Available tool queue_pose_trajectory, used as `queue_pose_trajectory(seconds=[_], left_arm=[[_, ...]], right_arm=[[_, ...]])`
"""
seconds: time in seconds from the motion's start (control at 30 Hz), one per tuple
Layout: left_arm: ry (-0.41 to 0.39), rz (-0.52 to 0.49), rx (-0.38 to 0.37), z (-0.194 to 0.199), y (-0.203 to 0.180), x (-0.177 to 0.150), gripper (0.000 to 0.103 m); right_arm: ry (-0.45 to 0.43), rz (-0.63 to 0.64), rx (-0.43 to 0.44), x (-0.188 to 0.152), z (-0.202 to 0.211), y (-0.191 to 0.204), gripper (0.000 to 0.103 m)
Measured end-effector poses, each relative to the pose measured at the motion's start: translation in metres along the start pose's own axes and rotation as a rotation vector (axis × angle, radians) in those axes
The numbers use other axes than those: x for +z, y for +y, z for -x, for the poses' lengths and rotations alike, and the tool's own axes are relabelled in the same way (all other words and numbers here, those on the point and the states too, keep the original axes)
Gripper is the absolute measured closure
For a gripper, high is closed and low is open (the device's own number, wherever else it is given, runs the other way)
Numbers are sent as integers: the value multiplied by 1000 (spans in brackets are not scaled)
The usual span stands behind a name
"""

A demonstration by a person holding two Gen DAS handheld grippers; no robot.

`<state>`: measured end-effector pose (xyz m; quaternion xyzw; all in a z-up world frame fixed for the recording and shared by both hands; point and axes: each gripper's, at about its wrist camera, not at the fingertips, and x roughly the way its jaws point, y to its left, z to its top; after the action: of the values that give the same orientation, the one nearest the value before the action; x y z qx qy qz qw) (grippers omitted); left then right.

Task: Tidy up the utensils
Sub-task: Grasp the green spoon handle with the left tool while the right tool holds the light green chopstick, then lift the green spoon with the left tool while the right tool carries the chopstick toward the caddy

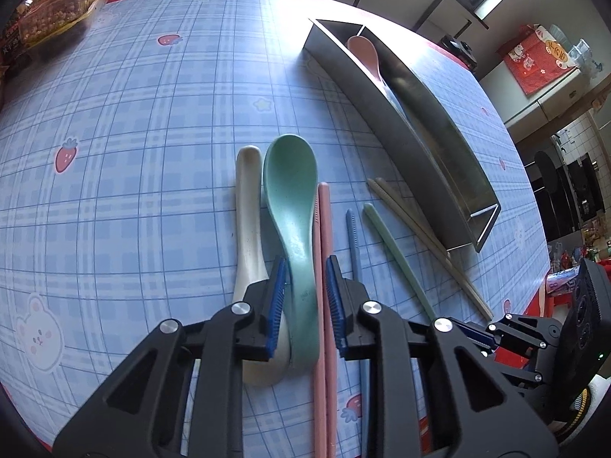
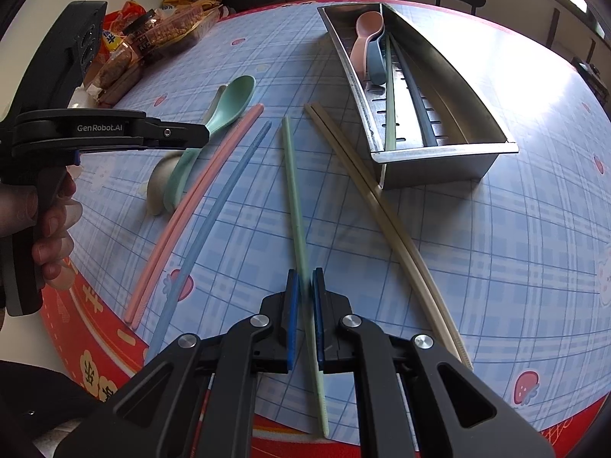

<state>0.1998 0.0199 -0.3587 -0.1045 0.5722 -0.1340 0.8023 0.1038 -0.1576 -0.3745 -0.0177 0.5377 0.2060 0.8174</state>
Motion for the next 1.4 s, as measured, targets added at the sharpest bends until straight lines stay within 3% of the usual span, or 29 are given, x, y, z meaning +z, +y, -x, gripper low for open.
queue_pose_trajectory(seconds=[0.27, 0.4, 0.7, 1.13, 1.4], left_arm=[[1, 30, -53, -6, 7, -3, 86], [-2, -15, -83, -3, -2, -6, 86], [25, -27, -57, -12, -6, -13, 91], [-66, 62, -111, 33, 8, -42, 92], [-82, 121, -145, 51, 14, -80, 92]], right_arm=[[1, -5, 13, 1, 1, -2, 95], [2, -6, 17, 2, 1, -3, 95], [6, 7, 10, 3, 0, -1, 95], [29, 99, -58, 12, -8, 21, 96], [-16, -35, 100, 11, 5, 6, 97]])
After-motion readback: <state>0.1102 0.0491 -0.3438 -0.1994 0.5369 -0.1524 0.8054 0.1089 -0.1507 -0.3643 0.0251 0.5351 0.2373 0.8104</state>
